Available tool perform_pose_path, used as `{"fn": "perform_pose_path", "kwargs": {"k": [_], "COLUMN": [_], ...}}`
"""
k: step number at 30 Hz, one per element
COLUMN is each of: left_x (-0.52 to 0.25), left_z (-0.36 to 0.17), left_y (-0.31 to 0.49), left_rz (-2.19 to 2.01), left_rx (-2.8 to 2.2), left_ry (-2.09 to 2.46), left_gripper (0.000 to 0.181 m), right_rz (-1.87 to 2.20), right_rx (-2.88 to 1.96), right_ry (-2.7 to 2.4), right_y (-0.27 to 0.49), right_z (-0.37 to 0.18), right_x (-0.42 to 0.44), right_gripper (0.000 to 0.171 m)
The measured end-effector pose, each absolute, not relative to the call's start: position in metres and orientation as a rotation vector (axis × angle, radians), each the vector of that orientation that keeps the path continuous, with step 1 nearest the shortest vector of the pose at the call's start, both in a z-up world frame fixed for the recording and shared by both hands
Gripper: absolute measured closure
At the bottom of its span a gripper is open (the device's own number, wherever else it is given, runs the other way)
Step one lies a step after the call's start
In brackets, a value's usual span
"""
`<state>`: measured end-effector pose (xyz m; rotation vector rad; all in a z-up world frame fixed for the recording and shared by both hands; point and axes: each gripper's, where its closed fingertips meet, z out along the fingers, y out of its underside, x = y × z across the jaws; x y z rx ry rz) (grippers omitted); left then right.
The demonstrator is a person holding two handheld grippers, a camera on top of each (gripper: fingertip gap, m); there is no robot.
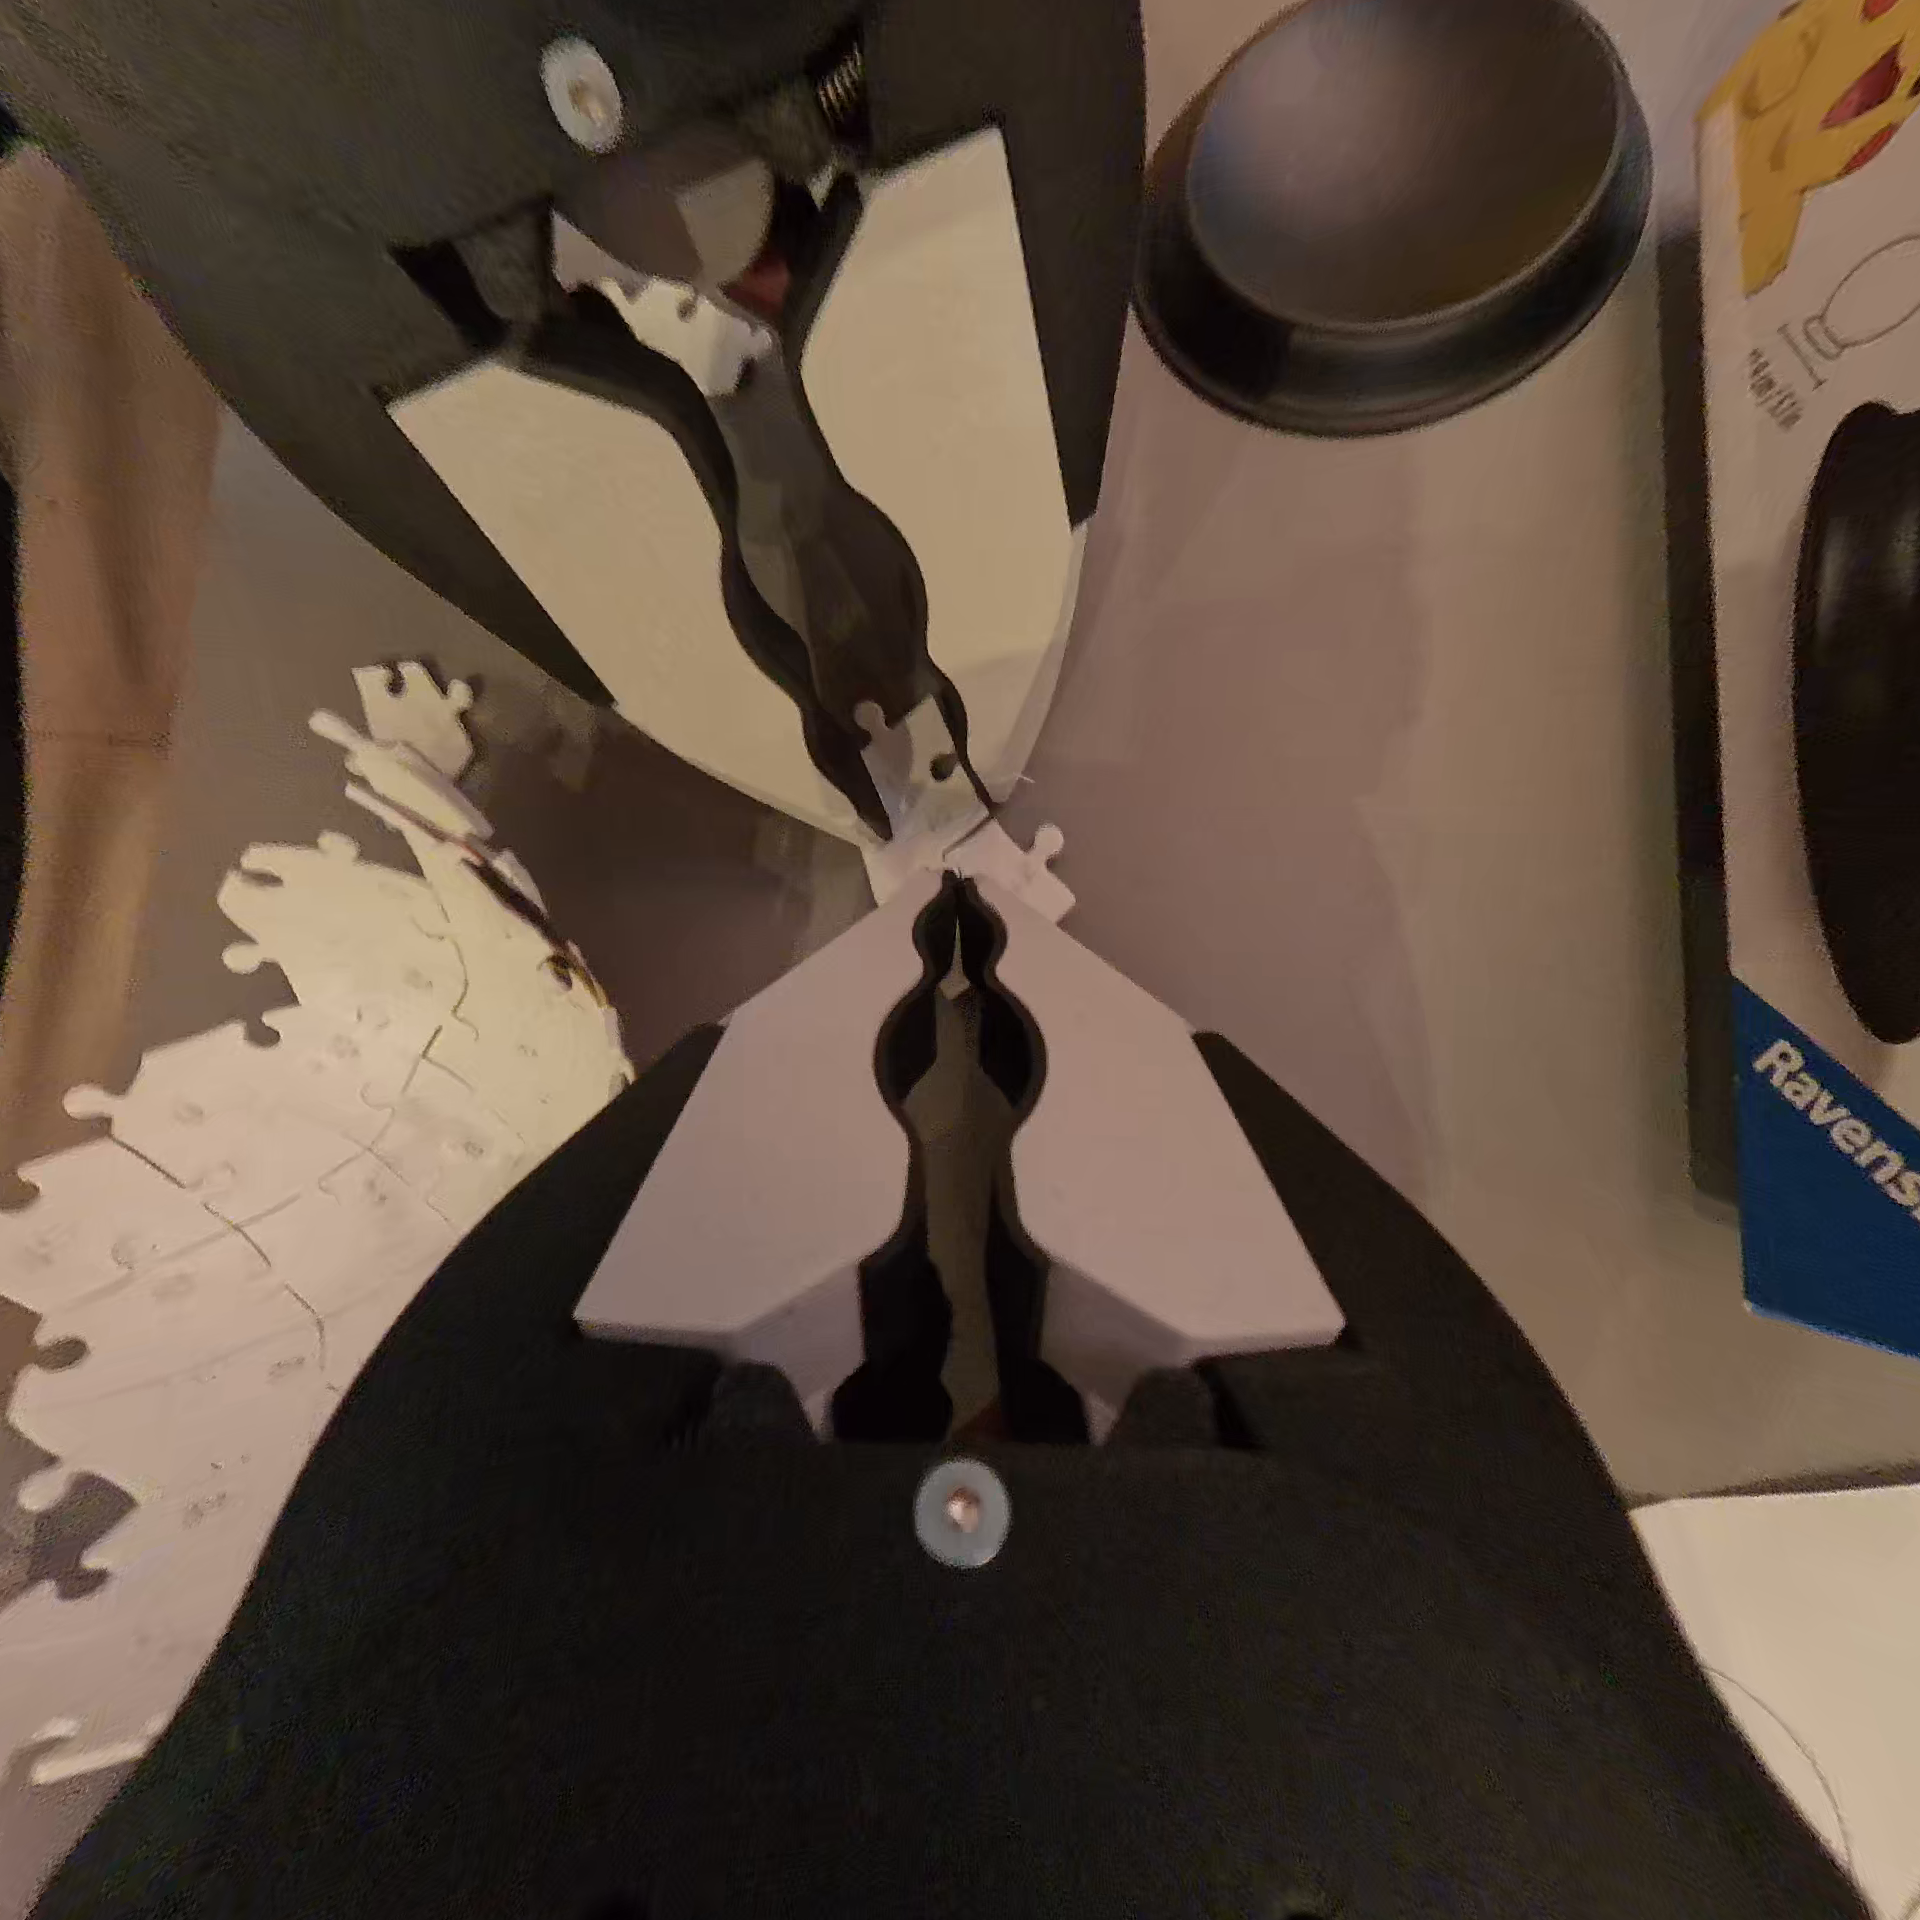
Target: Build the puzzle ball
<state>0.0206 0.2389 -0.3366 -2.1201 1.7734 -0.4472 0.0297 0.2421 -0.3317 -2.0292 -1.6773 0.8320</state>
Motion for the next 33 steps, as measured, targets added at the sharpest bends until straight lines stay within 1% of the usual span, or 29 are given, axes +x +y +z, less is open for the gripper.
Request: {"fn": "perform_pose_path", "kwargs": {"k": [1,11,13,20,23,27,29,33], "left_x": [0.021,0.021,0.022,0.023,0.024,0.022,0.022,0.023], "left_z": [-0.337,-0.337,-0.336,-0.336,-0.335,-0.335,-0.335,-0.336], "left_y": [0.239,0.24,0.24,0.241,0.243,0.244,0.245,0.244], "left_rz": [-0.445,-0.46,-0.472,-0.535,-0.581,-0.587,-0.552,-0.491], "left_rx": [-2.127,-2.137,-2.132,-2.144,-2.153,-2.164,-2.149,-2.106], "left_ry": [1.769,1.759,1.753,1.722,1.693,1.642,1.636,1.657], "left_gripper": [0.162,0.162,0.162,0.162,0.157,0.154,0.156,0.156], "right_rz": [0.834,0.737,0.819,0.914,0.988,0.895,0.923,0.906], "right_rx": [-2.026,-1.958,-1.94,-2.073,-2.119,-2.074,-2.053,-2.079], "right_ry": [-1.677,-1.776,-1.73,-1.625,-1.567,-1.613,-1.556,-1.484], "right_y": [0.242,0.241,0.238,0.242,0.242,0.242,0.247,0.265], "right_z": [-0.332,-0.331,-0.326,-0.332,-0.332,-0.331,-0.323,-0.318], "right_x": [0.03,0.031,0.024,0.025,0.026,0.025,0.023,0.033], "right_gripper": [0.171,0.171,0.171,0.171,0.171,0.171,0.171,0.161]}}
